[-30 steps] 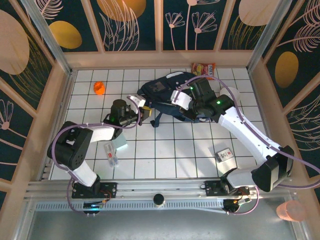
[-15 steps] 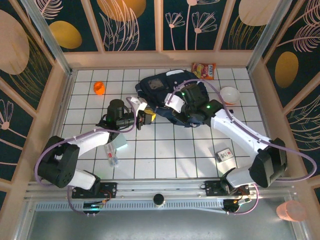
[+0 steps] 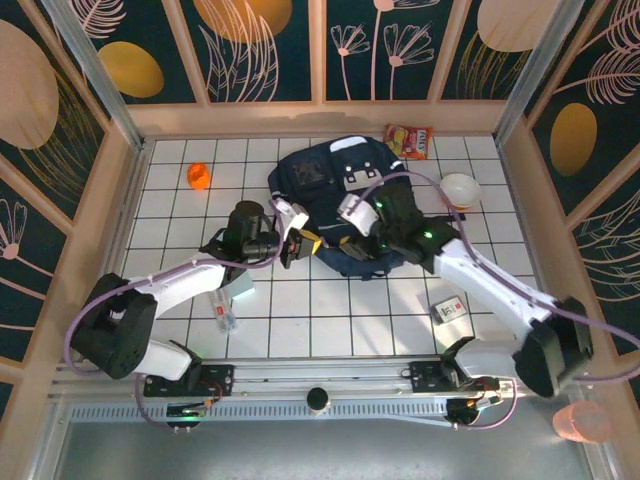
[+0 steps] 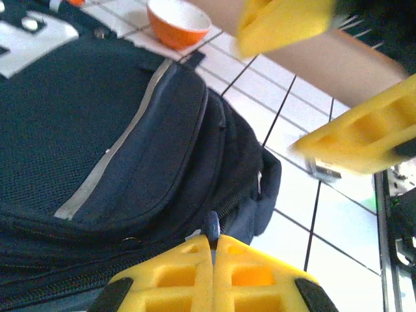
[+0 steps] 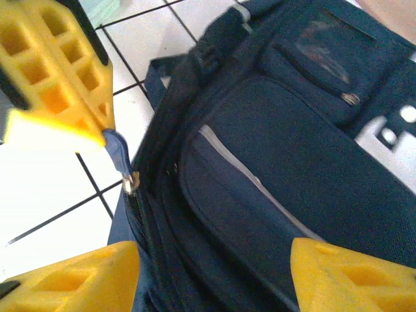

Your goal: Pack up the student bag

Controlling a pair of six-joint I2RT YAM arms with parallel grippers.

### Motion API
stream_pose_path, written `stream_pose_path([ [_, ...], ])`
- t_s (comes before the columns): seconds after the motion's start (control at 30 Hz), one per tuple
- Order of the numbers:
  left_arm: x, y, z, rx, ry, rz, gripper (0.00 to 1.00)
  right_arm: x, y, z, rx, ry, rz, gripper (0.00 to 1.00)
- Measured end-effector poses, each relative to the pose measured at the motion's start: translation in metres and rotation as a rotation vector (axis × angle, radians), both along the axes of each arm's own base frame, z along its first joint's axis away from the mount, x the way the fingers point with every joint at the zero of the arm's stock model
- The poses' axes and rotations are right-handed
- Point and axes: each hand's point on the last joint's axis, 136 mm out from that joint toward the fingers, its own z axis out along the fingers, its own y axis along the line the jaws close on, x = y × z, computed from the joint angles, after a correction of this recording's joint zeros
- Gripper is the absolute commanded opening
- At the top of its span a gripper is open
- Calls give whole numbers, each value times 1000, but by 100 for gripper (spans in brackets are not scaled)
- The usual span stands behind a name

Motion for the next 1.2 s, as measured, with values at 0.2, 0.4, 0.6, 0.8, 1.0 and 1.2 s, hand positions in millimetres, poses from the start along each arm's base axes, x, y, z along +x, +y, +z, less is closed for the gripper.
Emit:
stream_pose_path([
  [0.2, -2, 4, -24, 54, 54, 10, 0, -17, -28, -17, 75, 116, -195, 68],
  [0.4, -7, 8, -30, 82, 43, 0, 0, -14, -69, -51, 299, 413, -644, 68],
  [0.6, -10, 9, -35, 107, 20, -7, 0, -34, -77, -78, 526, 700, -937, 67],
  [0.8, -22, -3, -35, 118, -22, -53, 0, -45, -58, -69, 668, 847, -967, 70],
  [1.0, -21, -4, -37, 129, -45, -49, 0, -39, -79, -96, 760, 935, -1082, 58],
  [1.2, -27, -7, -40, 141, -71, -71, 0, -32, -73, -115, 792, 984, -1094, 42],
])
